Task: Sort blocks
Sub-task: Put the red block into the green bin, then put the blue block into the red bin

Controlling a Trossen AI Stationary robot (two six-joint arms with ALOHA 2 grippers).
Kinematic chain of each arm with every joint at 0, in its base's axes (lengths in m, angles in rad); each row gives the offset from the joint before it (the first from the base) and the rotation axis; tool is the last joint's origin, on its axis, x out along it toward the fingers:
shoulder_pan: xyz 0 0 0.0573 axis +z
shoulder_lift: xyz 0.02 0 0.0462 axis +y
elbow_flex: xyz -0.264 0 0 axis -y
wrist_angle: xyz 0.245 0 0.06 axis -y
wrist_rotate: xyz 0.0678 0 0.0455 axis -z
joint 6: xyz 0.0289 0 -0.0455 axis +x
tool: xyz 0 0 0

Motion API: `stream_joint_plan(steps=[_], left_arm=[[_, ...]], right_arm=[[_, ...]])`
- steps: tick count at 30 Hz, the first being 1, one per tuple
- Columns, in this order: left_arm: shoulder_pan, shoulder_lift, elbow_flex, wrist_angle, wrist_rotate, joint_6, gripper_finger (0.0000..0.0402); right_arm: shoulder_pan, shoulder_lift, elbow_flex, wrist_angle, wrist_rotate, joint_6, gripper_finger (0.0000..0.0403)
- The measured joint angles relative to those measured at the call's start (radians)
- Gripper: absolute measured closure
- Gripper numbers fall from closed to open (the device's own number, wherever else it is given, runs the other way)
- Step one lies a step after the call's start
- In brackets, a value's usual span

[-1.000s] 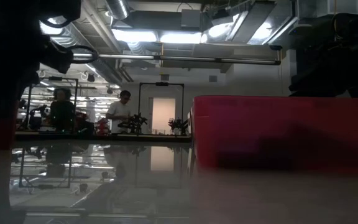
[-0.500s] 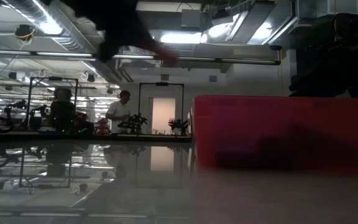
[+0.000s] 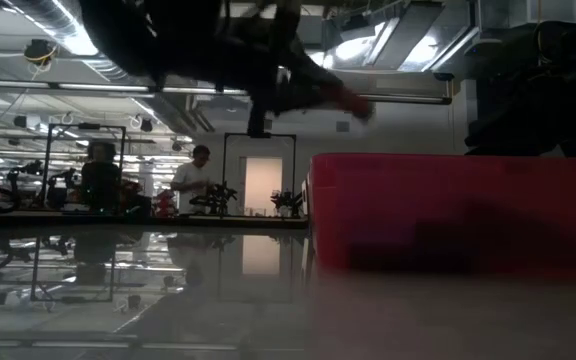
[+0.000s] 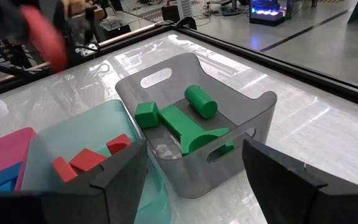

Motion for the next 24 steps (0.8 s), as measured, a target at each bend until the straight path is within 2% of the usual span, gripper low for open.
stream_joint_plan(steps=[6, 9, 11, 13, 16, 20, 24], left_arm=[[-0.003, 0.092, 0.0, 0.0, 0.065, -0.09, 0.0275], [-0.002, 0.105, 0.0, -0.002, 0.097, -0.139, 0.025], [-0.001, 0.097, 0.0, -0.002, 0.155, -0.184, 0.0237], [0.004, 0.073, 0.0, -0.015, 0.257, -0.191, 0.0232], [0.001, 0.02, 0.0, -0.073, 0.51, -0.178, 0.0232], [-0.055, -0.045, 0.0, -0.278, 0.84, -0.187, 0.0239], [-0.145, -0.102, 0.0, -0.51, 0.971, -0.275, 0.0245]], right_arm=[[0.0, 0.0, 0.0, 0.0, 0.0, 0.0, 0.0139], [0.0, 0.0, 0.0, 0.0, 0.0, 0.0, 0.0139], [0.0, 0.0, 0.0, 0.0, 0.0, 0.0, 0.0139], [0.0, 0.0, 0.0, 0.0, 0.0, 0.0, 0.0139], [0.0, 0.0, 0.0, 0.0, 0.0, 0.0, 0.0139], [0.0, 0.0, 0.0, 0.0, 0.0, 0.0, 0.0139], [0.0, 0.0, 0.0, 0.0, 0.0, 0.0, 0.0139]])
